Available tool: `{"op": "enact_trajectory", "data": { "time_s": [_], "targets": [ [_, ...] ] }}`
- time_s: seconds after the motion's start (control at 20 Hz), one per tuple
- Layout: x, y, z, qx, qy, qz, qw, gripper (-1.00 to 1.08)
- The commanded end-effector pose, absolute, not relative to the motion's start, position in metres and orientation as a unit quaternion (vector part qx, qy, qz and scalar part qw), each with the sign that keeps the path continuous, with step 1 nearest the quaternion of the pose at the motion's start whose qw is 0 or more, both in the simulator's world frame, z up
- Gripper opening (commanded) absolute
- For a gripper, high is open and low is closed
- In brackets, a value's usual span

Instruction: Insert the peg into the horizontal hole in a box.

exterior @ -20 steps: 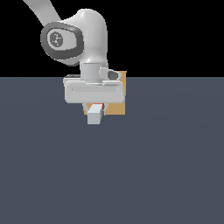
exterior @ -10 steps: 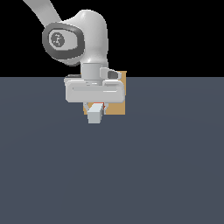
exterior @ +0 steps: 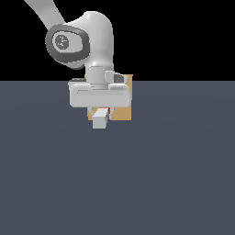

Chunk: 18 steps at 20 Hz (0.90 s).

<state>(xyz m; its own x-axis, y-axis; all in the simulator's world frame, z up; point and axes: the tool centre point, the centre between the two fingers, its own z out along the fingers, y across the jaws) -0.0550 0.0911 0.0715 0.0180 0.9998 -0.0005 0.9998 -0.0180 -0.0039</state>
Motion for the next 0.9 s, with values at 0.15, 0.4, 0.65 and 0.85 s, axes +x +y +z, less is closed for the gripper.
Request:
{"op": "enact_trajectory", "data": {
  "time_s": [0.15, 0.4, 0.65, 0.85],
  "targets": [
    [-0.054, 0.117, 0.073, -0.713, -0.701, 0.000, 0.000, -1.00],
    [-0.054, 0.159, 0.074, -0.713, -0.701, -0.001, 0.000, -1.00],
    [-0.053, 0.190, 0.074, -0.713, -0.701, -0.001, 0.000, -1.00],
    [-0.052, 0.200, 0.074, -0.713, -0.701, -0.001, 0.000, -1.00]
  ]
}}
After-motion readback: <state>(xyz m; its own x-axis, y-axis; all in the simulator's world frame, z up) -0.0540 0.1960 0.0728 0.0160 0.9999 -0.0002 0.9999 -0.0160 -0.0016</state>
